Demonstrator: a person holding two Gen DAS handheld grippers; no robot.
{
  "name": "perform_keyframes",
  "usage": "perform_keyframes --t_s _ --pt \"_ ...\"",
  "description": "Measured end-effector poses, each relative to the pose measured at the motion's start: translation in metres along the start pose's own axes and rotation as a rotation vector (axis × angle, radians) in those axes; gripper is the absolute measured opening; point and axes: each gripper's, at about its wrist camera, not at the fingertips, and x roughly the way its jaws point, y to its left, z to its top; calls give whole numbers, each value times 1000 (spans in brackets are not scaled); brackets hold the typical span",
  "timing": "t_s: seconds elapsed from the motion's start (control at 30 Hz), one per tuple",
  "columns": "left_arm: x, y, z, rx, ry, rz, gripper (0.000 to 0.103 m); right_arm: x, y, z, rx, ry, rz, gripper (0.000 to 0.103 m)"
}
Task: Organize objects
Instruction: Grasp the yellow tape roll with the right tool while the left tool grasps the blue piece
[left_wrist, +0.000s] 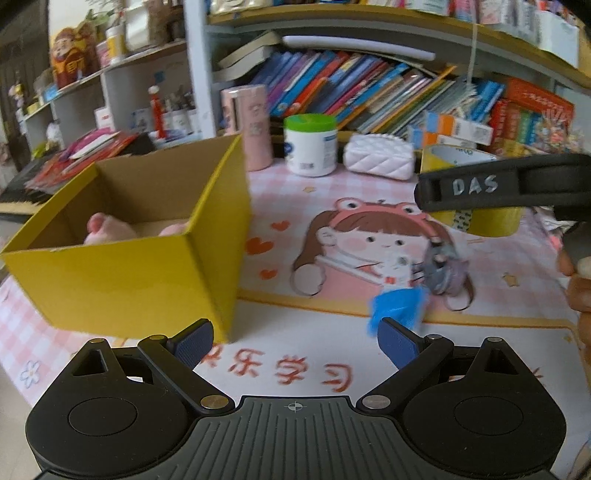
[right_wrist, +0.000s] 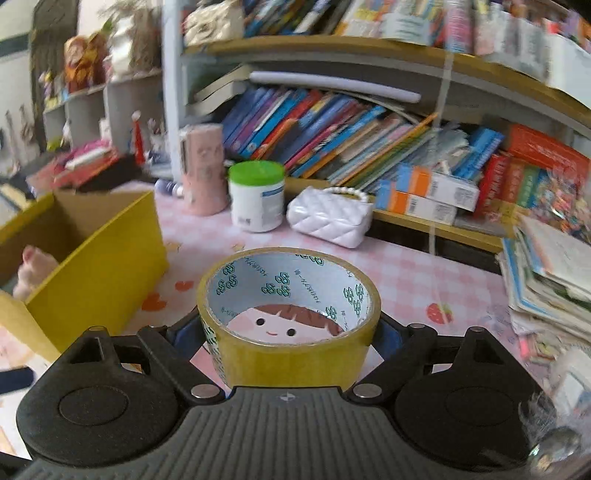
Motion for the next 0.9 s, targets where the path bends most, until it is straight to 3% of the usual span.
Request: perform_keyframes --t_s 0.3,0.57,0.8,0.9 --pt "13 -24 9 16 -7 -76 97 -37 -43 -16 118 -28 -179 89" --pt "35 -33 21 -12 1 -105 95 -42 -68 -42 152 40 -272 89" --pt "62 -50 29 35 55 -148 79 -39 -68 -51 132 65 -273 89" --pt "70 -62 23 84 100 -131 70 -36 -70 -51 135 76 -275 89"
